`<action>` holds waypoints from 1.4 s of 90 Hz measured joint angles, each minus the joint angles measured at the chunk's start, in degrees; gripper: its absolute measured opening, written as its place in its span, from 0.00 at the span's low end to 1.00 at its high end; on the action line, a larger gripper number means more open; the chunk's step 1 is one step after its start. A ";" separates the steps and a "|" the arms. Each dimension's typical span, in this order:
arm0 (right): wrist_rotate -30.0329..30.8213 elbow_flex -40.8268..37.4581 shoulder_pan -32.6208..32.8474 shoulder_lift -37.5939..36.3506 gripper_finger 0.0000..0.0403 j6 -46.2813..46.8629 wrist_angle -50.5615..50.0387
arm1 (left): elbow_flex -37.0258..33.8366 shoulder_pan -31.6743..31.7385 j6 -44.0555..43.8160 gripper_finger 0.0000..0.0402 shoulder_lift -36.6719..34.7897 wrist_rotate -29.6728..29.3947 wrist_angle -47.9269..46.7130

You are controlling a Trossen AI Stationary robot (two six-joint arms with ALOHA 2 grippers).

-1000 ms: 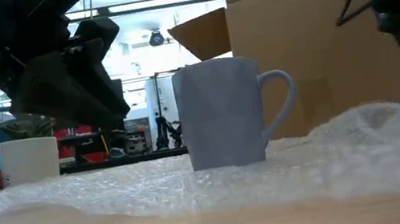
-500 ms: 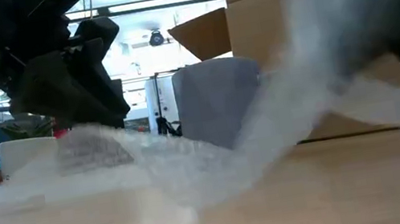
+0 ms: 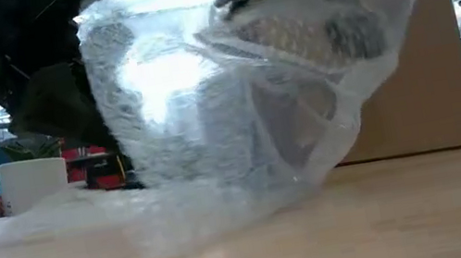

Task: Wrap mug
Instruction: Wrap the purple mug with the bubble wrap

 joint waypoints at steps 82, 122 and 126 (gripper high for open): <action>0.24 0.02 -7.47 -0.04 0.00 -13.79 0.17 | 3.71 -11.51 -1.76 0.22 -13.25 0.24 -6.19; -1.06 0.02 -5.25 -0.04 0.00 -18.31 0.15 | -9.03 -8.44 -26.24 0.24 -13.14 -8.37 8.63; -1.53 0.02 -5.09 -0.04 0.00 -18.61 0.15 | -9.20 -9.12 -29.29 0.24 -13.20 -8.35 8.61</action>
